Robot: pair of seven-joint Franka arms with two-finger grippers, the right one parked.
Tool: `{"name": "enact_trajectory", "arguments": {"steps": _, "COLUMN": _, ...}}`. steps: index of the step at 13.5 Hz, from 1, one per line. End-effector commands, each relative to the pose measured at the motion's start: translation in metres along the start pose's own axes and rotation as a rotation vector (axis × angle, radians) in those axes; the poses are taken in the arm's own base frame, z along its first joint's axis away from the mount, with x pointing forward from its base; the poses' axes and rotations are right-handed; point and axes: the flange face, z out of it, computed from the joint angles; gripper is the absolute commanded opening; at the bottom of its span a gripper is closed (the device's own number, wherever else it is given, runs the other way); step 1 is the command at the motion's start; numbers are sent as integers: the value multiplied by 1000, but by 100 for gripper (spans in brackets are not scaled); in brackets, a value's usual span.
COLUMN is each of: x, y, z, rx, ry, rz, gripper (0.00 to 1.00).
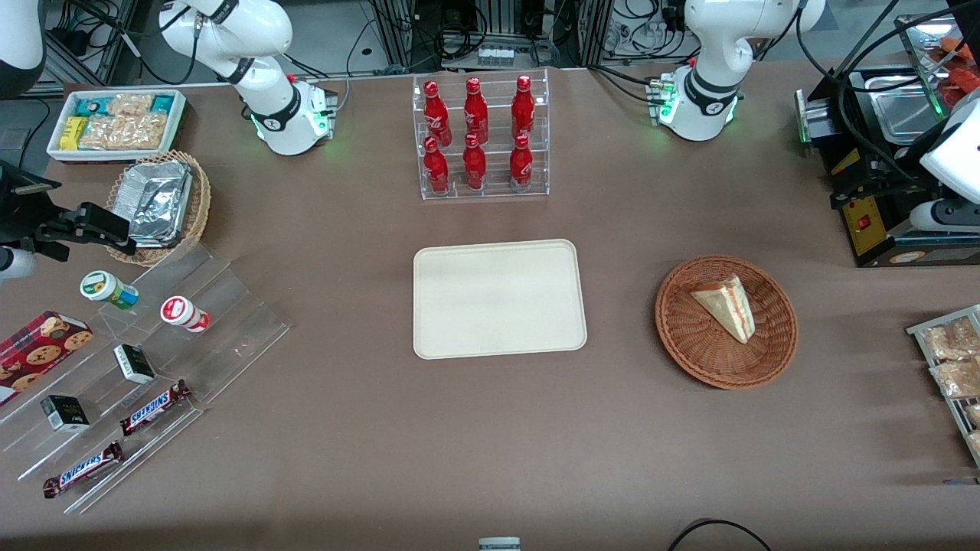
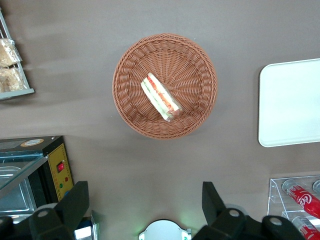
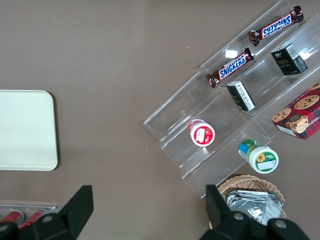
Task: Place sandwich from basket to tray
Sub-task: 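Move the left gripper down over the wrapped sandwich in the wicker basket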
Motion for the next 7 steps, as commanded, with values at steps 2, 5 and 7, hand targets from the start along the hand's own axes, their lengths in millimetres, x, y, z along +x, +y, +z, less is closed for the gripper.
{"name": "enact_trajectory", "arguments": {"steps": 2, "x": 4, "y": 0, "z": 13, "rx": -9, "ry": -53, "rz": -14, "gripper": 100}}
{"name": "enact_trajectory", "arguments": {"steps": 5, "x": 12, "y": -3, "z": 35, "rx": 22, "ry": -79, "rz": -21, "gripper": 100}}
{"name": "enact_trajectory", "arguments": {"steps": 7, "x": 19, "y": -3, "z": 69, "rx": 28, "ry": -70, "rz": -91, "gripper": 100}}
